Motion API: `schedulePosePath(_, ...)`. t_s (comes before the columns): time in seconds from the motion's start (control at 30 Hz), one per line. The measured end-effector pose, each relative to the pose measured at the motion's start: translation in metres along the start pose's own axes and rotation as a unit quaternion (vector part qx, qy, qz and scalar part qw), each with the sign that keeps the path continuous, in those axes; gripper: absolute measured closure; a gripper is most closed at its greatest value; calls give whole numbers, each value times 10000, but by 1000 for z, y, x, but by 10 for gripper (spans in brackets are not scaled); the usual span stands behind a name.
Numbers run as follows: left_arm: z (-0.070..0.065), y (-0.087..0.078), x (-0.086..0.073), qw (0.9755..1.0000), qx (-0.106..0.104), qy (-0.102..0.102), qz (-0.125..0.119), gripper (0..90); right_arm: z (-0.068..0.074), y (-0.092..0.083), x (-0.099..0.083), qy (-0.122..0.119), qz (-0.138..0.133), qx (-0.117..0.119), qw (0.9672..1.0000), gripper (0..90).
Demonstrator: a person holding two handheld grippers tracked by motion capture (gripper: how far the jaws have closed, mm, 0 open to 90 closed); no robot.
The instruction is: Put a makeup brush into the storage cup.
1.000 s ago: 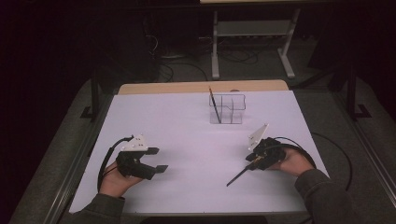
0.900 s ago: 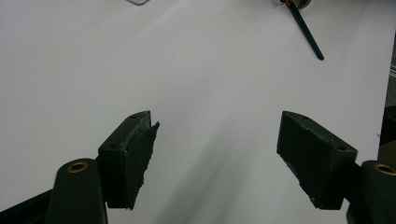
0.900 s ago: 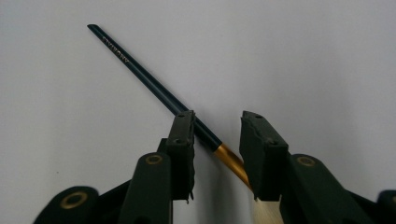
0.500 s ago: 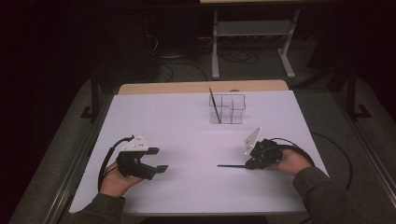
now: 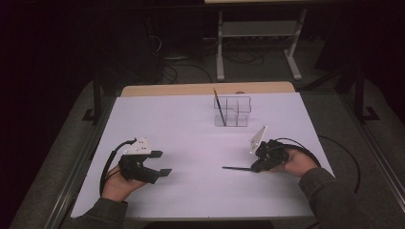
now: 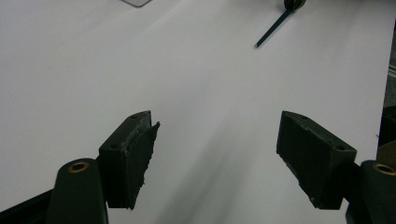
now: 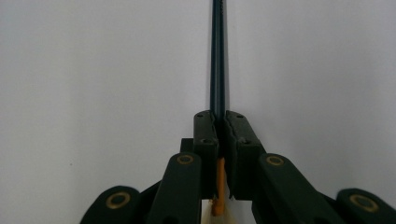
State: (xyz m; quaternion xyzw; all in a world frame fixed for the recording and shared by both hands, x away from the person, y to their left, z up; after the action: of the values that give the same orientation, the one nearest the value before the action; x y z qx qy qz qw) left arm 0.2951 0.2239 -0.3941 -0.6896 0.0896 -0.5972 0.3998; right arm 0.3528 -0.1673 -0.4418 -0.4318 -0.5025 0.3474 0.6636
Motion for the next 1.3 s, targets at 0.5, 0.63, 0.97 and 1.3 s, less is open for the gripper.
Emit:
schedulePosePath(0.5,-6,0,7,9998,-84,144,-82,276,16,-27,21,-247,-399,-10,9989,831)
schedulePosePath(0.63,-11,2,11,9996,-198,186,-92,278,19,-31,28,-322,-433,-26,9985,831)
schedulePosePath(0.97,-22,4,22,9984,-374,401,-109,292,30,-43,48,-561,-568,-45,9968,830)
schedulePosePath(1.3,-31,10,31,9967,-534,615,-35,299,39,-45,70,-826,-588,-17,9948,830)
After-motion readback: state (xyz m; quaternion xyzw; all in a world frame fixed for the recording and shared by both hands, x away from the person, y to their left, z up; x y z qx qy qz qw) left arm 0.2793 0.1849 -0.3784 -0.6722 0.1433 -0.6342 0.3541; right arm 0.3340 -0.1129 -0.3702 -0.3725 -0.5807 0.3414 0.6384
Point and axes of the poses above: each handheld gripper's, and its own axes: y roughly forward along the jaws, x roughly out of its top, z roughly to its left, the point moved 2 cm from there along y, roughly forward along the jaws, and after that the axes turned 6 degrees about y, right-handed, at the moved point
